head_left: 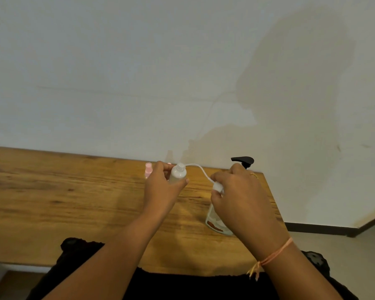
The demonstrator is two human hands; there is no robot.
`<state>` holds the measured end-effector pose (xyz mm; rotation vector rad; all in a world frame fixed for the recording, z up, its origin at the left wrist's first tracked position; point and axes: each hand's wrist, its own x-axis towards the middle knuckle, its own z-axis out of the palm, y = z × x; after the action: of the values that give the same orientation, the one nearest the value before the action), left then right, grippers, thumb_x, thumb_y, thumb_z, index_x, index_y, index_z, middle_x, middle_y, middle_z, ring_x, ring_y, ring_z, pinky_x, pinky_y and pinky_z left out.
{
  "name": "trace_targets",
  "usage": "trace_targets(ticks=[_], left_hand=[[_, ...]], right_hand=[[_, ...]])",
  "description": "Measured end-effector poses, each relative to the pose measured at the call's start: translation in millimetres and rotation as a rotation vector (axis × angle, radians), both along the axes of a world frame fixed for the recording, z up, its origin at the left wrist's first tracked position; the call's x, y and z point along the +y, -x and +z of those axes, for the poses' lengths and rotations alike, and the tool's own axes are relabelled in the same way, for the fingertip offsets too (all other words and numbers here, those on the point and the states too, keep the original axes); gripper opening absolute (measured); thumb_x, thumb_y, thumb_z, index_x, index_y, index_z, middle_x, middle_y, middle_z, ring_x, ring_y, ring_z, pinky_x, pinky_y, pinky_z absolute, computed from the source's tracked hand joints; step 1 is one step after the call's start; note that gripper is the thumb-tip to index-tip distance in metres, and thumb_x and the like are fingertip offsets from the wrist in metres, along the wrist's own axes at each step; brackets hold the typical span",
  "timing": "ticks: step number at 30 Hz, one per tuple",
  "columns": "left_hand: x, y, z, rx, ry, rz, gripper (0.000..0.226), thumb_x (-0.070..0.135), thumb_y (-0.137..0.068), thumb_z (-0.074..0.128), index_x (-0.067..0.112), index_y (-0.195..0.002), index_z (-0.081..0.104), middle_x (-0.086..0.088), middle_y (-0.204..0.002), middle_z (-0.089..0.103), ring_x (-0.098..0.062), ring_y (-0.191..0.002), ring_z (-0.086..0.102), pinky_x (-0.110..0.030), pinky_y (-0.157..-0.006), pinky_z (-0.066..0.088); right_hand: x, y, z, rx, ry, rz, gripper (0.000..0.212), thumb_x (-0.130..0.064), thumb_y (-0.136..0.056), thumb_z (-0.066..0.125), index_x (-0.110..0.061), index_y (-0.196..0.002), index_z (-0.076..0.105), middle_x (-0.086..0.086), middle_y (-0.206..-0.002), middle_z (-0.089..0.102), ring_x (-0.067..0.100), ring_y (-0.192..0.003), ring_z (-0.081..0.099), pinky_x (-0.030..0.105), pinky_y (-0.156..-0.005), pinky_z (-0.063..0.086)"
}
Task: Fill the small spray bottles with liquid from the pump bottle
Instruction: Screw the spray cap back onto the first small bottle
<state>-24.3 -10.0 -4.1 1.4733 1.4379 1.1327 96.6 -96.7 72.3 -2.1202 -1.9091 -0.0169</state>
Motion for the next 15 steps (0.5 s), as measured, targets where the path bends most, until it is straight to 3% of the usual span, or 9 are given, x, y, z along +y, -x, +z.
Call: trace_targets(ticks=[6, 10, 13, 15], left_hand=[[-4, -4, -2, 0.043, -0.018, -0.051, 0.036, 0.017, -0.069, 0.08, 0.023, -0.09, 0.051, 0.019, -0.085, 0.055, -0.007, -0.085, 0.056, -0.021, -0.069, 0.046], [-8, -6, -2, 0.052, -0.023, -0.118, 0.036, 0.016, -0.069, 0.08, 0.021, -0.094, 0.054, 0.011, -0.091, 0.061, -0.003, -0.084, 0.056, -0.014, -0.065, 0.043], [-10, -9, -1, 0.031, -0.019, -0.151, 0.037, 0.016, -0.069, 0.081, 0.021, -0.095, 0.055, 0.005, -0.097, 0.064, -0.01, -0.09, 0.06, -0.022, -0.072, 0.049], [-12, -11, 1, 0.017, -0.015, -0.164, 0.038, 0.017, -0.068, 0.081, 0.023, -0.094, 0.054, 0.004, -0.098, 0.065, -0.013, -0.093, 0.061, -0.031, -0.078, 0.053]], right_hand=[[-2, -4, 10, -0.082, -0.047, 0.099, 0.036, -0.021, -0.095, 0.047, -0.029, -0.13, 0.049, -0.002, -0.118, 0.047, 0.017, -0.105, 0.051, 0.028, -0.082, 0.042], [4, -9, 17, 0.156, -0.141, 0.145, 0.031, -0.027, -0.092, 0.057, -0.026, -0.122, 0.049, -0.009, -0.115, 0.055, 0.008, -0.088, 0.051, 0.015, -0.065, 0.038], [9, -12, 13, 0.354, -0.186, 0.18, 0.026, -0.023, -0.087, 0.065, -0.021, -0.11, 0.054, -0.011, -0.103, 0.058, 0.006, -0.08, 0.056, 0.021, -0.074, 0.05], [12, -14, 10, 0.408, -0.152, 0.175, 0.025, -0.022, -0.088, 0.064, -0.02, -0.112, 0.058, -0.01, -0.105, 0.061, 0.004, -0.08, 0.056, 0.012, -0.074, 0.048]])
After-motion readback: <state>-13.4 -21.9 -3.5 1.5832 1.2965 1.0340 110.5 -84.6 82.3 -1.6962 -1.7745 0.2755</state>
